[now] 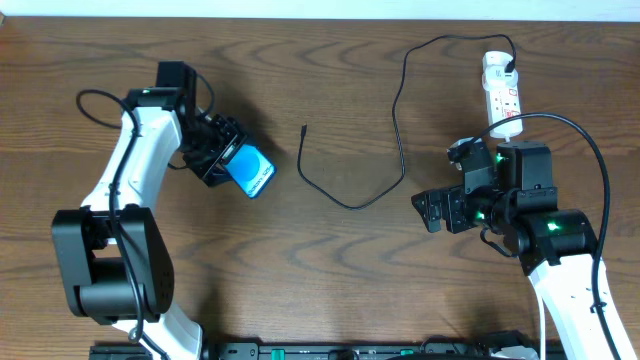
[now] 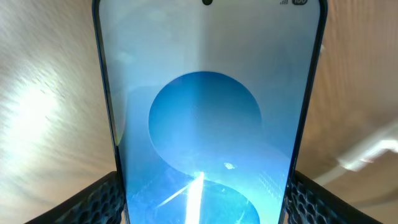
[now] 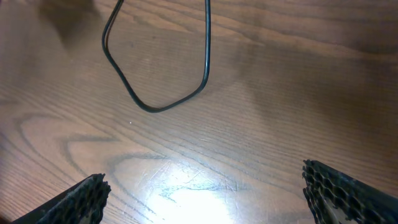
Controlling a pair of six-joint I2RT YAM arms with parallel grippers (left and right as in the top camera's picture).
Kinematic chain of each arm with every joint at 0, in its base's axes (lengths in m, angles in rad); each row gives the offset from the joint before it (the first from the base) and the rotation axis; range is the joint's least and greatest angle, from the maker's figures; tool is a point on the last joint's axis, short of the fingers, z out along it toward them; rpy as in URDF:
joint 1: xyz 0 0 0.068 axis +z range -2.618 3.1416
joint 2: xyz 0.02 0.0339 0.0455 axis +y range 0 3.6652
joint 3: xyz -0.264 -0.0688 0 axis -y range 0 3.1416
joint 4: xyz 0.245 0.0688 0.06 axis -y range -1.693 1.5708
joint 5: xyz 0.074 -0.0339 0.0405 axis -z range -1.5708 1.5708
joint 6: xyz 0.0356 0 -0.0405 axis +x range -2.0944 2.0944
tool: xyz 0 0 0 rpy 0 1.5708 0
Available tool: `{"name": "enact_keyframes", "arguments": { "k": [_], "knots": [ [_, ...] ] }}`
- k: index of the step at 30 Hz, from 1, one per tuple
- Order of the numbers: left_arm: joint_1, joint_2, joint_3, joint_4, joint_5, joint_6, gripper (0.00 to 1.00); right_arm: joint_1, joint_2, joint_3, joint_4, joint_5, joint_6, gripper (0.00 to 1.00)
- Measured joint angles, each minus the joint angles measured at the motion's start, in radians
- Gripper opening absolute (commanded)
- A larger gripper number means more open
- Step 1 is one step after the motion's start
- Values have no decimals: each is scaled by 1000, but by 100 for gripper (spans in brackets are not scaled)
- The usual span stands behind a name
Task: Plug charger to phone and switch on socket
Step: 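Raise the phone with the left gripper and move right gripper toward it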
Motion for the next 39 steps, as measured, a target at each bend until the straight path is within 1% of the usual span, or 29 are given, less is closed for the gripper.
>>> {"name": "enact_keyframes", "arguments": {
  "k": [6, 14, 20, 27, 36, 39],
  "knots": [
    [36, 0, 0, -41, 209, -190, 7, 0, 0, 0, 0, 0, 0, 99],
    [44, 0, 0, -42, 481, -383, 8, 0, 0, 0, 0, 0, 0, 99],
    [44, 0, 0, -43, 613, -459, 7, 0, 0, 0, 0, 0, 0, 99],
    [44, 0, 0, -44, 673, -510, 7, 0, 0, 0, 0, -8, 0, 99],
    [44, 0, 0, -44, 645, -514, 8, 0, 0, 0, 16, -66, 7, 99],
    [44, 0, 0, -36, 630, -512, 8, 0, 0, 0, 39, -73, 37, 99]
  ]
}}
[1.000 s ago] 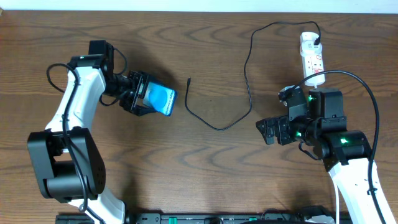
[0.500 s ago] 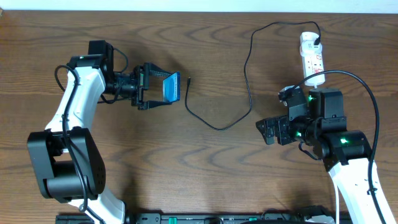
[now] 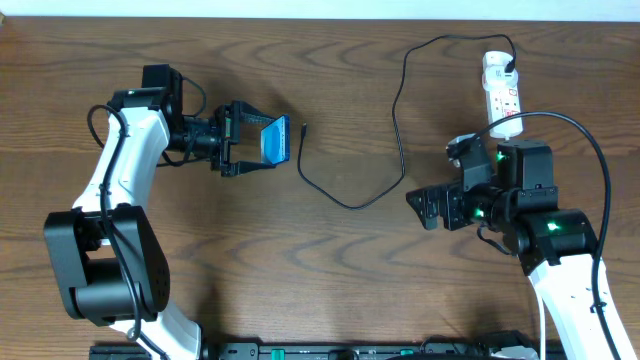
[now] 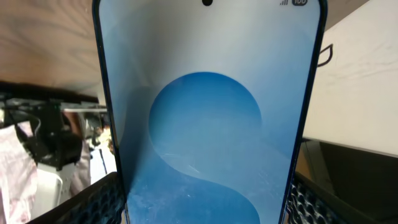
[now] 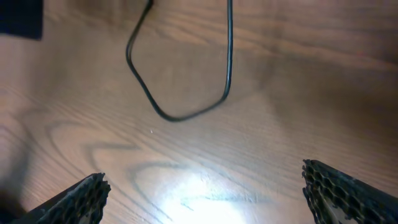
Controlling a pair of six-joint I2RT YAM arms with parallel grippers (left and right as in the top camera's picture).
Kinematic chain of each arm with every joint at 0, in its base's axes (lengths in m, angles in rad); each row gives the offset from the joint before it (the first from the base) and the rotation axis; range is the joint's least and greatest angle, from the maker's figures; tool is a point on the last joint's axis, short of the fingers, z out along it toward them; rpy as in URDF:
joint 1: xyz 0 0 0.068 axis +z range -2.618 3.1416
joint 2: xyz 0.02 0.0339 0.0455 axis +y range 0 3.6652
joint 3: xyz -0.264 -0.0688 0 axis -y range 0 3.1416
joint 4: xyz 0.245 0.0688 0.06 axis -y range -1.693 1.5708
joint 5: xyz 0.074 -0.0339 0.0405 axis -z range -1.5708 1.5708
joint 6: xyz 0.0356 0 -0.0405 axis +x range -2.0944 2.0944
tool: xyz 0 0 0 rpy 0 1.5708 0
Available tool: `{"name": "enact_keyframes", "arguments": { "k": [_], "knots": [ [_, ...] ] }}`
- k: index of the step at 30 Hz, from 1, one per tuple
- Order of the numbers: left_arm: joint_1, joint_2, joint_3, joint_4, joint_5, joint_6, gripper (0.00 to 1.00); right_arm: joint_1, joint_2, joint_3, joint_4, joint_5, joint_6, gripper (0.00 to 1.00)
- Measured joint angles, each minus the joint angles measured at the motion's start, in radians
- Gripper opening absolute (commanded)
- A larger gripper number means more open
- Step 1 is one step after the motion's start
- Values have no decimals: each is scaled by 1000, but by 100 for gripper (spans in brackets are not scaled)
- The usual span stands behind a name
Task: Plug charger to phone and switch on socket
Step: 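Raise the phone with the left gripper and move right gripper toward it, then grasp the phone's edge with the right gripper beside the left gripper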
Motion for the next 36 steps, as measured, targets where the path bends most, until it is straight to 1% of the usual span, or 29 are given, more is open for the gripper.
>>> {"name": "enact_keyframes", "arguments": {
  "k": [6, 9, 15, 20, 25, 30, 36],
  "knots": [
    [-10, 0, 0, 11, -121, 3, 7, 2, 10, 0, 83, -16, 141, 99],
    [-31, 0, 0, 11, -175, 3, 7, 21, 45, 0, 132, -30, 217, 95],
    [-93, 0, 0, 13, -309, 3, 7, 131, 159, 2, 290, -73, 363, 91],
    [-143, 0, 0, 40, -433, 2, 7, 244, 249, 5, 449, -93, 486, 85],
    [-200, -15, 0, 61, -577, -24, 8, 312, 334, 6, 575, -109, 600, 84],
    [-249, -76, 0, 79, -677, -82, 7, 338, 424, 7, 707, -120, 676, 80],
    [-254, -106, 0, 72, -708, -139, 7, 382, 457, 8, 791, -121, 715, 75]
  ]
}}
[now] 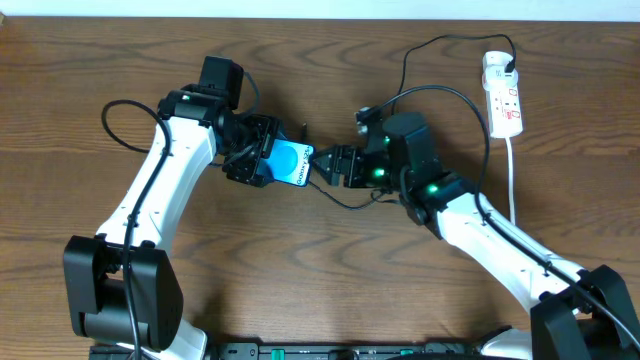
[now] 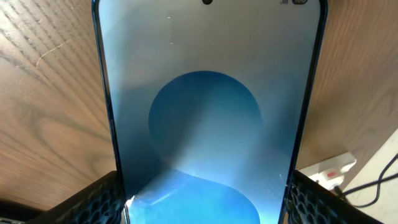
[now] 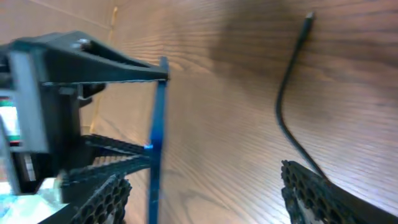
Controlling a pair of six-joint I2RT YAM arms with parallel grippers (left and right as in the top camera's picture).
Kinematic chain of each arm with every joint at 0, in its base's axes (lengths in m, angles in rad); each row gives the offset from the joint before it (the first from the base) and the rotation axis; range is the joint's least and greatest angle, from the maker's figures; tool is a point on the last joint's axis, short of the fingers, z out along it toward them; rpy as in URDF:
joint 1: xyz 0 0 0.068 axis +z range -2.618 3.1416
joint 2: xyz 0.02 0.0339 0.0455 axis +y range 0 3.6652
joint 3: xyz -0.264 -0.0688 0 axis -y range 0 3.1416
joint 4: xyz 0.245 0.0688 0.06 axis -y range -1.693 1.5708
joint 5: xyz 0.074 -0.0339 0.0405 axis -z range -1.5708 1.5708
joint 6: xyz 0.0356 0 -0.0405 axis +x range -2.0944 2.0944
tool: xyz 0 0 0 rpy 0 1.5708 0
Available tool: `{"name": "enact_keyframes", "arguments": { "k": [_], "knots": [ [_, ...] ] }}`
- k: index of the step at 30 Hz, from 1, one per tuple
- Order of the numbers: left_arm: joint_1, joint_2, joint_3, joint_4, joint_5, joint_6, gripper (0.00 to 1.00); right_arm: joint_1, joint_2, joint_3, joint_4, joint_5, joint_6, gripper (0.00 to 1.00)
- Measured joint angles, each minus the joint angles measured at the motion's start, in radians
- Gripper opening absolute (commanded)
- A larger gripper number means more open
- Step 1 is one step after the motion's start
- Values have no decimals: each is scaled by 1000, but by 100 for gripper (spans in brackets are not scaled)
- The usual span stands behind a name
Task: Plug charger to phone and switch on socket
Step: 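Grasp the phone's edge with the right gripper beside the left gripper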
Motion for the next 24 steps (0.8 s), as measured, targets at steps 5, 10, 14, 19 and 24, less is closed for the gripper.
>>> {"name": "enact_keyframes", "arguments": {
  "k": [5, 10, 14, 19, 24],
  "knots": [
    [0, 0, 0, -3, -8, -19, 7, 40, 1, 2, 30, 43, 13, 70],
    [0, 0, 0, -11, -7, -21, 7, 70, 20, 3, 90, 70, 16, 62],
    [0, 0, 0, -26, -7, -23, 7, 85, 76, 4, 139, 82, 35, 53],
    [-5, 0, 0, -31, -11, -23, 7, 103, 142, 4, 208, 88, 63, 50],
    [-16, 0, 0, -33, -26, -23, 7, 111, 150, 4, 230, 90, 71, 44]
  ]
}}
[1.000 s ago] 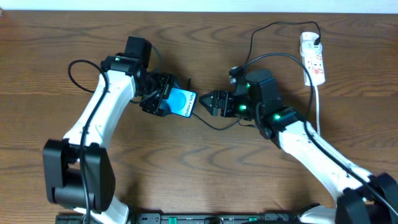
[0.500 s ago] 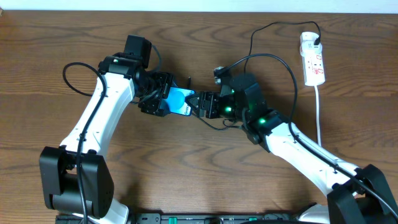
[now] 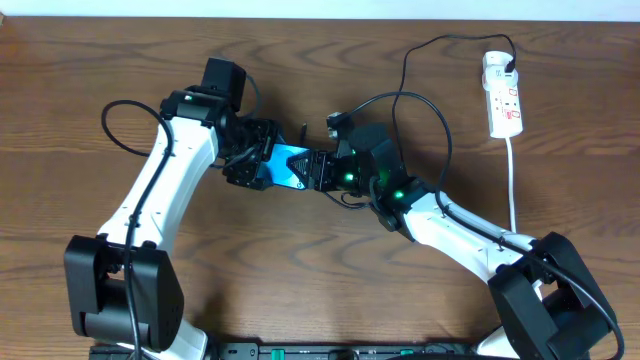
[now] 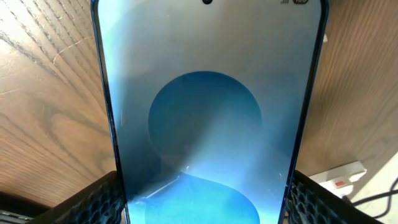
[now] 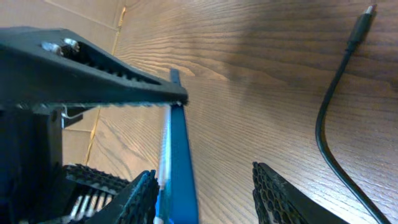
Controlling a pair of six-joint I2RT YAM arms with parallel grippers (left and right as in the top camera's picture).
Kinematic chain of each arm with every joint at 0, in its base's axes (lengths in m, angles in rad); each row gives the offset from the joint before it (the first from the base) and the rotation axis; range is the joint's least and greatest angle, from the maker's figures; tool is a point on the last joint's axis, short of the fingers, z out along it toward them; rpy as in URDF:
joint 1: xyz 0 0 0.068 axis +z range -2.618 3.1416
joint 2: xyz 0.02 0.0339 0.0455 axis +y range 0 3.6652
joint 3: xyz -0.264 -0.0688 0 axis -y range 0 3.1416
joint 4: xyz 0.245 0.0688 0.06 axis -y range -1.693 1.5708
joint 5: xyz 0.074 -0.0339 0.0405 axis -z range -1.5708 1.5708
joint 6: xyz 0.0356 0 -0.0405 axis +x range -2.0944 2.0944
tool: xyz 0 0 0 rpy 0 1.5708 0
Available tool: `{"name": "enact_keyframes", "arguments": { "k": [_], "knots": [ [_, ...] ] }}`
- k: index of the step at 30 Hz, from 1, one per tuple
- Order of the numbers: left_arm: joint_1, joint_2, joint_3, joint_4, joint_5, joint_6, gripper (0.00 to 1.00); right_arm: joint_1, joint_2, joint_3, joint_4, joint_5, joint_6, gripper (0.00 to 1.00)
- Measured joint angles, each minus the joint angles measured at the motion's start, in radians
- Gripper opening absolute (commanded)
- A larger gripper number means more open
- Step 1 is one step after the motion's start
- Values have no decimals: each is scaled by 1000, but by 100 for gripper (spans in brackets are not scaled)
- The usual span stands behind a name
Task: Plug charger to phone and switch on socket
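Note:
The blue-screened phone [image 3: 290, 165] is held off the table by my left gripper [image 3: 255, 160], which is shut on its long sides. It fills the left wrist view as the phone [image 4: 208, 112]. My right gripper [image 3: 318, 170] is at the phone's free end. In the right wrist view the phone [image 5: 181, 155] shows edge-on between the open fingers [image 5: 277, 193], close to the left one and apart from the right. The black cable's plug [image 5: 360, 22] lies on the wood beyond, seen from overhead as the plug [image 3: 303, 130]. The white power strip [image 3: 503, 95] lies far right.
The black cable [image 3: 400, 100] loops over the right arm from the power strip to the table's middle. A white lead [image 3: 513, 190] runs down from the strip on the right. The strip [image 4: 339, 173] also shows low right in the left wrist view.
My right gripper has moved left, and its fingers now straddle the phone's free end with a narrower gap. The left gripper and phone have hardly shifted.
At first my left gripper held the phone at the table's left, and the right gripper hung open near the power strip. Then the phone stood on edge near the cable's plug. Later the right arm was across the table by the phone, and now its fingers flank it.

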Motion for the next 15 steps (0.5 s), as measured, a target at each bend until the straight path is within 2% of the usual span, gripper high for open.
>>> {"name": "enact_keyframes", "arguments": {
  "k": [11, 15],
  "knots": [
    [-31, 0, 0, -10, -18, 0, 7, 21, 0, 0, 12, 33, 21, 28],
    [-31, 0, 0, -10, -18, 0, 7, 29, 0, 0, 11, 40, 25, 27]
  ]
}}
